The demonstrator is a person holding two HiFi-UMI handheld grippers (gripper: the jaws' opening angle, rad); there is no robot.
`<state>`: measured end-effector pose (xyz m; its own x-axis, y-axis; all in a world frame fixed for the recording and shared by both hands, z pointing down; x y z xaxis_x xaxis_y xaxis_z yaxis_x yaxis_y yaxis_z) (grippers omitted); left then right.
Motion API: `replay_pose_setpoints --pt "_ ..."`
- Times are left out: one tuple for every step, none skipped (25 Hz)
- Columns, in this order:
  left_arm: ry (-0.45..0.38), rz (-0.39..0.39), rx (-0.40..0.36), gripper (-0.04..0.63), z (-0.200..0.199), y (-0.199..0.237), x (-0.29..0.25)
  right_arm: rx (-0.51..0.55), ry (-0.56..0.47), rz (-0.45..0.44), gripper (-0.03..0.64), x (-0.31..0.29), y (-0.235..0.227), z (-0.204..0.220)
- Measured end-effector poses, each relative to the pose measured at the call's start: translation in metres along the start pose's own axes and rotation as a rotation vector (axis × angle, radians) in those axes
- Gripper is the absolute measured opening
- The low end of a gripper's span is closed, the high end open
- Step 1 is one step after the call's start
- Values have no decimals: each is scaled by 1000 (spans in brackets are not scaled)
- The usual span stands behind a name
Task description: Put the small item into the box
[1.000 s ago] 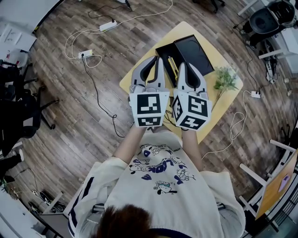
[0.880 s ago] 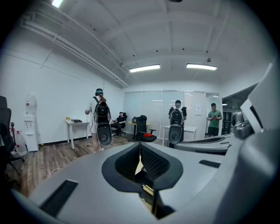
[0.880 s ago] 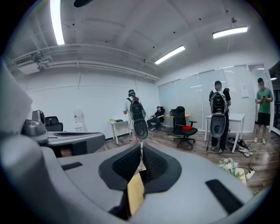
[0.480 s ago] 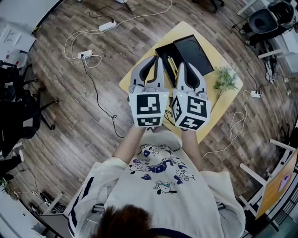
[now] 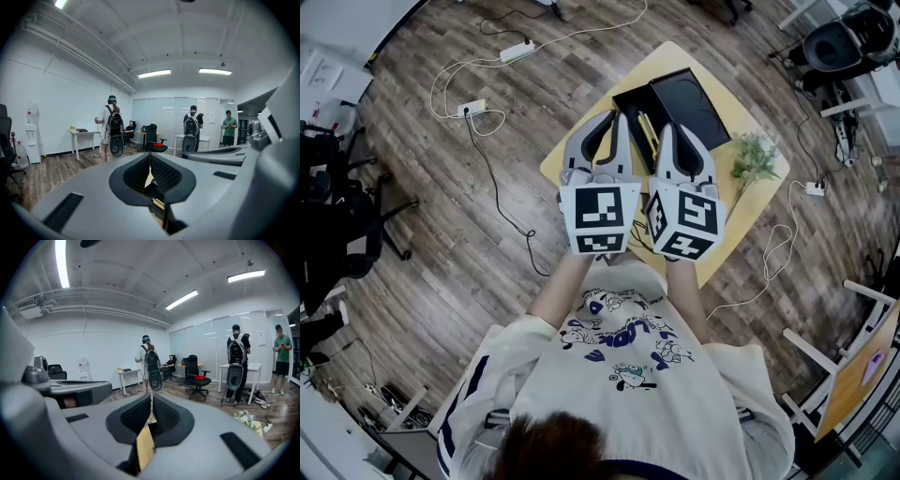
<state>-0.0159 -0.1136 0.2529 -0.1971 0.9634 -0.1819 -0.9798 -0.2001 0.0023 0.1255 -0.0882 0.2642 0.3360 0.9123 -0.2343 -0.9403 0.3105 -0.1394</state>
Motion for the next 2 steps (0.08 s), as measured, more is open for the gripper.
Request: replay_pose_setpoints --pt "0 1 0 20 0 0 1 0 0 1 37 1 0 0" --pt "1 2 0 20 0 -1 1 0 1 1 37 2 0 0"
Point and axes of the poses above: the fingertips, and each gripper's own axes: x backward along the fingers, y to its left, z out of its underside, the point moved 10 cm from there along x, backward along the fingers, and after that the axes turned 15 degrees about -z, right-handed, at the moved point
